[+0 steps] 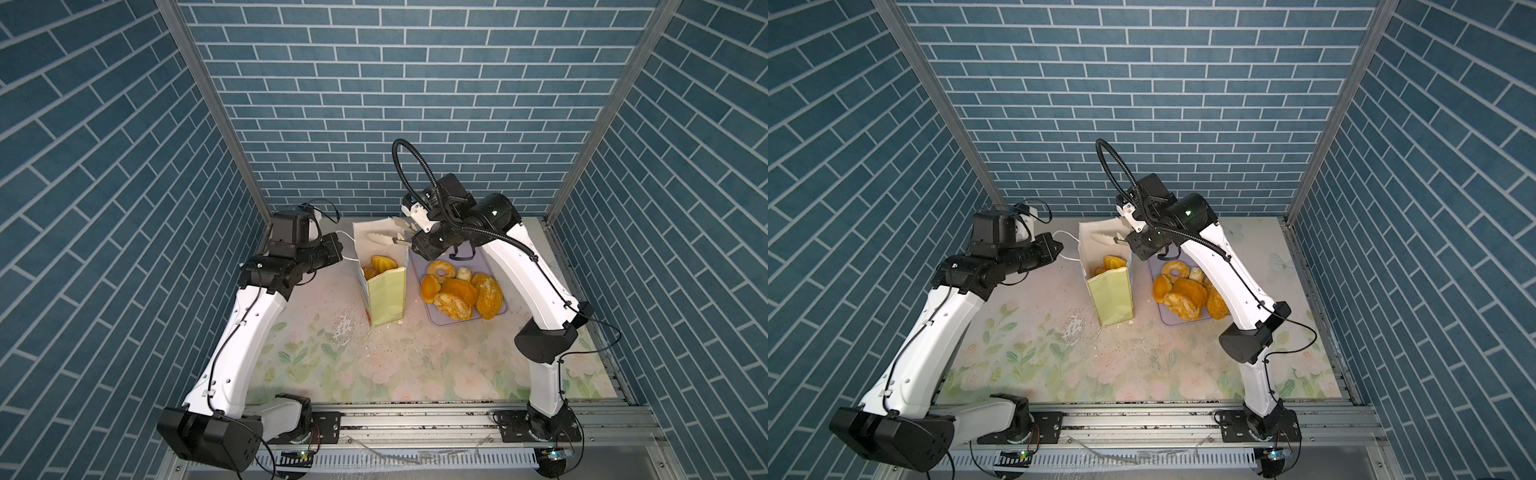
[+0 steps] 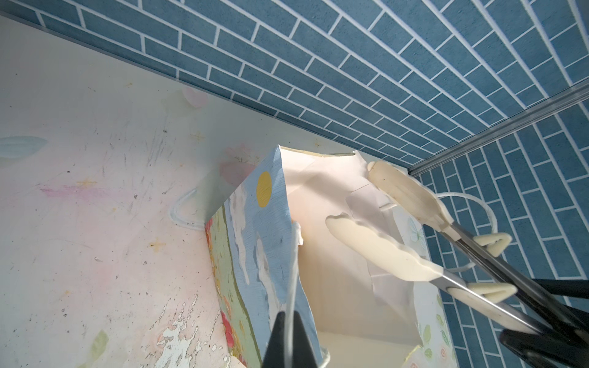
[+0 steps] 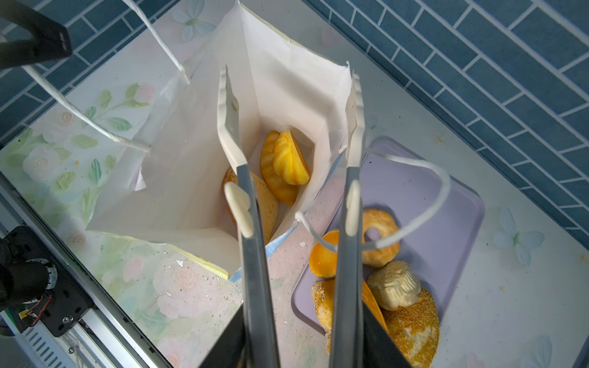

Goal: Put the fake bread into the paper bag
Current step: 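Open the tongs to drop the half-bun into the bag, then move the empty tongs with the right gripper back over the tray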

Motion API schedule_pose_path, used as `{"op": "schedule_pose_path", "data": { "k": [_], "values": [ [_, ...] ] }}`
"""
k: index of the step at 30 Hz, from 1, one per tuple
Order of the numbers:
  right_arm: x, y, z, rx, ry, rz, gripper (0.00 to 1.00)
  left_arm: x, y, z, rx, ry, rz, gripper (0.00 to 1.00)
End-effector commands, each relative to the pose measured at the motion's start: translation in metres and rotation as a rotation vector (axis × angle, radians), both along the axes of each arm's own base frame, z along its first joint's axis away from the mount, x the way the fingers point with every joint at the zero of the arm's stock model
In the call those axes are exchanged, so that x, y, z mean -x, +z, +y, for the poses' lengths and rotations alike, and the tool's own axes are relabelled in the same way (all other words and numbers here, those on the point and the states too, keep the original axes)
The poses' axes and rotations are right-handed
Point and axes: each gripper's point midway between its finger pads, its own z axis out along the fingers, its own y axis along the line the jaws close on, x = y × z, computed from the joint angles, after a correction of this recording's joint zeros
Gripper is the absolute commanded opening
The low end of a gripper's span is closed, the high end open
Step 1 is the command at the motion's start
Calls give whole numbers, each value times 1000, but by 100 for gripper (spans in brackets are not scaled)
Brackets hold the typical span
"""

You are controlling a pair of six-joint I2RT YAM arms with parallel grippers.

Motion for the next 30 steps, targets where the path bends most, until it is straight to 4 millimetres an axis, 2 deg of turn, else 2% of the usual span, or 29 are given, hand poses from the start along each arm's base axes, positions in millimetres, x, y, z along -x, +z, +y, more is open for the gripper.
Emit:
{"op": "schedule_pose_path", "data": {
  "k": [1, 7, 14, 19, 22, 26, 30],
  "values": [
    [7, 61, -24, -141, -37, -105, 49, 5, 2, -1, -3, -8, -9, 0],
    [-2, 89, -63, -191, -140, -167, 47, 5, 1, -1, -6, -9, -9, 0],
    [-23, 83, -123, -160, -344, -163, 47, 5, 2, 0, -6, -9, -9, 0],
    [-31, 67, -155, -126, -428, -134, 47, 5, 1, -1, -7, -10, -7, 0],
    [-35, 50, -173, -114, -474, -79, 47, 6, 1, -1, -6, -10, -6, 0],
    [-37, 15, -187, -67, -516, -1, 47, 5, 1, -1, -8, -10, -9, 0],
    [-37, -9, -193, -46, -536, 56, 47, 6, 2, -1, -13, -17, -8, 0]
  ]
}}
